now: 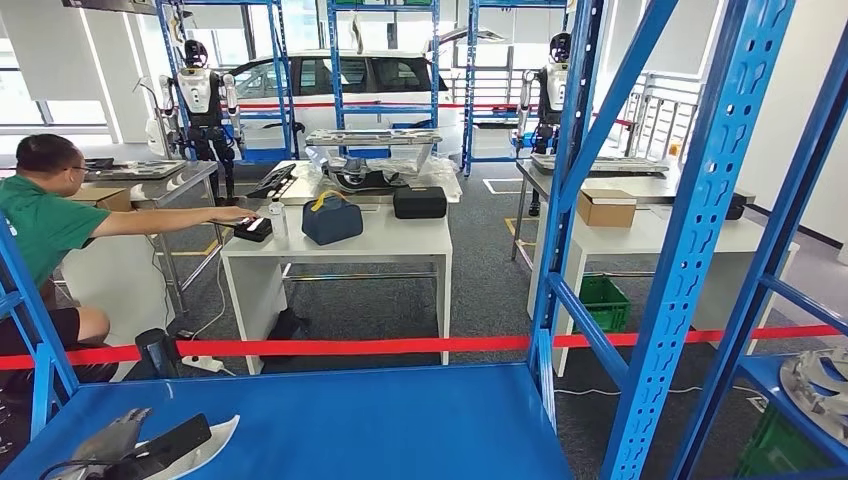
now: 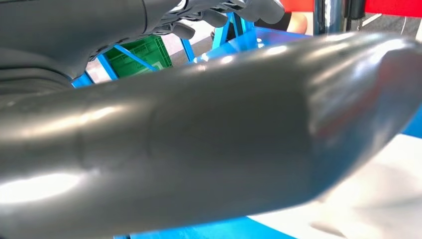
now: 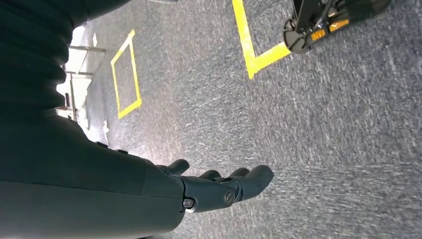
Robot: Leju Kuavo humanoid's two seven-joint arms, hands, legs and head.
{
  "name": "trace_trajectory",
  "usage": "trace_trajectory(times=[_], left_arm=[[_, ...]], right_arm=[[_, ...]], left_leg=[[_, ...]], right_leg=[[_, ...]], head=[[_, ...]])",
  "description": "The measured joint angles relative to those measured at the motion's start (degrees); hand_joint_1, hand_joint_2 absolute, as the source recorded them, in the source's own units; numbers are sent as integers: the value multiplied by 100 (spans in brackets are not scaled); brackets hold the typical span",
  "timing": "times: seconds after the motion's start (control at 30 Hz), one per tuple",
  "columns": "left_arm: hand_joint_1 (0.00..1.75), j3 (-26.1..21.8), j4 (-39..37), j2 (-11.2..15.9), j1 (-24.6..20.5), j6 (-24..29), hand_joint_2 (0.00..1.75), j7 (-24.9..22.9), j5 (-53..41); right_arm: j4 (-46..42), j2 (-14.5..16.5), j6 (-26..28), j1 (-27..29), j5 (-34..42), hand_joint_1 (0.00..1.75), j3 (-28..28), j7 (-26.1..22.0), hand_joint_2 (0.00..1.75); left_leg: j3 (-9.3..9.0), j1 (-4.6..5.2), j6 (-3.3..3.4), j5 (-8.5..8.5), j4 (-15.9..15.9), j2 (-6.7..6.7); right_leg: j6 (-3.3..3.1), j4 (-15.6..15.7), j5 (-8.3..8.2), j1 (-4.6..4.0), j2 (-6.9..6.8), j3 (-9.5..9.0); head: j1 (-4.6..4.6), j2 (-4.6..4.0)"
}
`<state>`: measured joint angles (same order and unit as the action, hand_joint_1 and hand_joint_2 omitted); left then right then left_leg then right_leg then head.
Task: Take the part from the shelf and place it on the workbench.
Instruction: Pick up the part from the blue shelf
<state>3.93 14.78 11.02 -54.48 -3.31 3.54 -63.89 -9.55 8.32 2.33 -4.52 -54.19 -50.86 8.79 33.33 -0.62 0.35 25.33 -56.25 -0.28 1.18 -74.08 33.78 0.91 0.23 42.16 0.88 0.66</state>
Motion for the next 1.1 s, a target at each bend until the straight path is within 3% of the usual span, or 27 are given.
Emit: trace_trajectory(times=[0.03,0.07,0.13,0.17,0.3,0.5,0.63,0.8,0.97,1.1], left_arm=[[0,0,-4,-1,10,1,0,0,2],[0,0,-7,-1,17,1,0,-1,8],[0,0,-7,0,18,8,0,1,26],[0,0,-5,6,14,14,0,2,38],[0,-1,6,6,6,25,0,105,93],[0,-7,20,3,-47,-15,0,262,202],[0,-18,19,0,-47,-41,175,268,260],[0,-269,17,0,-46,-365,175,553,860],[0,-856,17,50,-45,-1203,175,1112,1729],[0,-1129,17,174,-41,-1765,175,1172,1826]], right_arm=[[0,0,0,6,-1,0,-6,-1,175],[-1,-1,1,10,-3,0,-13,-2,175],[1,3,-1,10,-13,0,-21,-4,175],[3,11,-3,10,-16,0,-23,-5,175],[9,31,-7,19,-20,0,-51,-8,175],[9,33,-7,11,-28,0,-80,-26,175],[9,33,-6,16,-28,0,-85,-27,175],[9,33,-8,16,-36,0,-85,-27,175],[9,33,-15,17,-49,0,-88,-27,175],[9,33,-23,19,-70,0,-93,-20,175]], left_leg=[[-9,-7,-21,27,-23,-6],[-20,-21,-51,64,-57,-12],[-31,-42,-142,166,-161,-17],[-25,-38,-191,212,-210,-19],[-83,-20,-323,255,-199,-34],[-198,-11,-218,238,-83,-37],[-214,-20,-225,247,-45,-24],[-216,-37,-391,248,-33,-24],[-221,-34,-392,251,-43,-26],[-222,-31,-386,255,-49,-27]], right_leg=[[9,-6,-92,11,-1,44],[17,211,-277,26,-2,-26],[38,960,-657,53,-5,-350],[22,1199,-730,56,1,-464],[-121,1321,-691,44,24,-553],[-178,1366,-677,64,67,-612],[-211,1361,-659,32,71,-613],[-217,1363,-654,20,65,-625],[-206,1394,-662,22,62,-661],[-194,1414,-669,26,61,-675]], head=[[0,0],[-1,0],[-2,0],[0,0],[16,2],[38,2],[40,2],[40,1],[39,2],[39,2]])
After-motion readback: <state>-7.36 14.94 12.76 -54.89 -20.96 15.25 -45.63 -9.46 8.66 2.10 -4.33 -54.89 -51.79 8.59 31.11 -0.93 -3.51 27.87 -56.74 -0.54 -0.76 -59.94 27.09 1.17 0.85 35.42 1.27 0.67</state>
